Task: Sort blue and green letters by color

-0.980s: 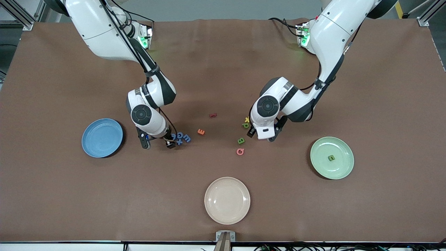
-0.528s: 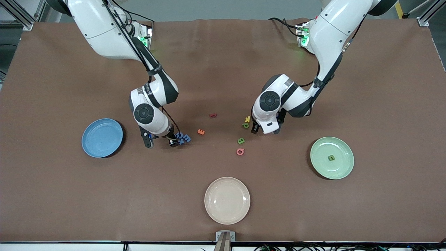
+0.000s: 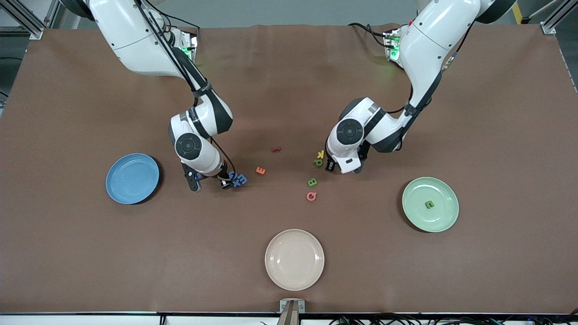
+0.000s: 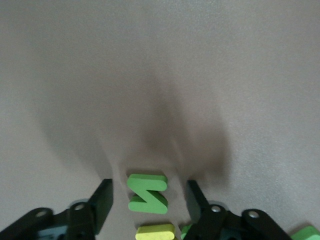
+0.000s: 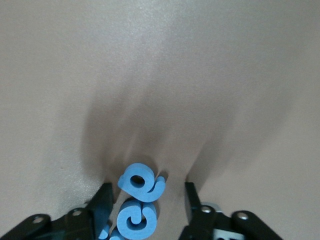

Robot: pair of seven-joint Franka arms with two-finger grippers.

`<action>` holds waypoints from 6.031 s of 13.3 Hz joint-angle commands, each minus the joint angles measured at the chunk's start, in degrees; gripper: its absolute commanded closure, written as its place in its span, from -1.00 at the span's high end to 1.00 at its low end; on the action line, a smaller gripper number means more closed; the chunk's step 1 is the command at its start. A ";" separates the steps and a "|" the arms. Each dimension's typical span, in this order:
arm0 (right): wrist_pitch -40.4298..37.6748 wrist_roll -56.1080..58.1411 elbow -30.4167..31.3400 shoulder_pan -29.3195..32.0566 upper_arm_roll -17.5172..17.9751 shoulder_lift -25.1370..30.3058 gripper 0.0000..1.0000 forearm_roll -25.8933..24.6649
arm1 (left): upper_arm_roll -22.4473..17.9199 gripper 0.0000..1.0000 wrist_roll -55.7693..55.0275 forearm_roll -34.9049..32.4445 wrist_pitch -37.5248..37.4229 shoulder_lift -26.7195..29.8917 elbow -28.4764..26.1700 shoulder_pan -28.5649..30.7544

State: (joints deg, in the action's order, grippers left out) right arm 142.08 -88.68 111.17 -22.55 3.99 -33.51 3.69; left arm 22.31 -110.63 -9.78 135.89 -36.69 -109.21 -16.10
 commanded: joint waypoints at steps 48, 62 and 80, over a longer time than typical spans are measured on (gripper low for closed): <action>0.04 13.01 0.80 3.21 -1.79 0.64 0.07 -8.35 | 6.16 0.53 31.01 -20.87 8.84 -2.94 2.25 4.59; -14.70 27.11 1.15 8.30 -1.62 9.15 -0.71 -8.17 | 6.51 -0.15 27.14 -21.68 2.98 -3.30 0.67 0.90; -7.17 89.82 8.18 31.86 -1.70 14.09 0.11 -8.17 | 6.69 -0.99 34.86 -20.89 -15.03 2.41 12.17 10.64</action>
State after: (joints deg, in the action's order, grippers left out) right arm 134.20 0.62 118.53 8.39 1.42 -19.92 -3.93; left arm 28.72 -78.69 -30.45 124.44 -34.58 -99.28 -7.28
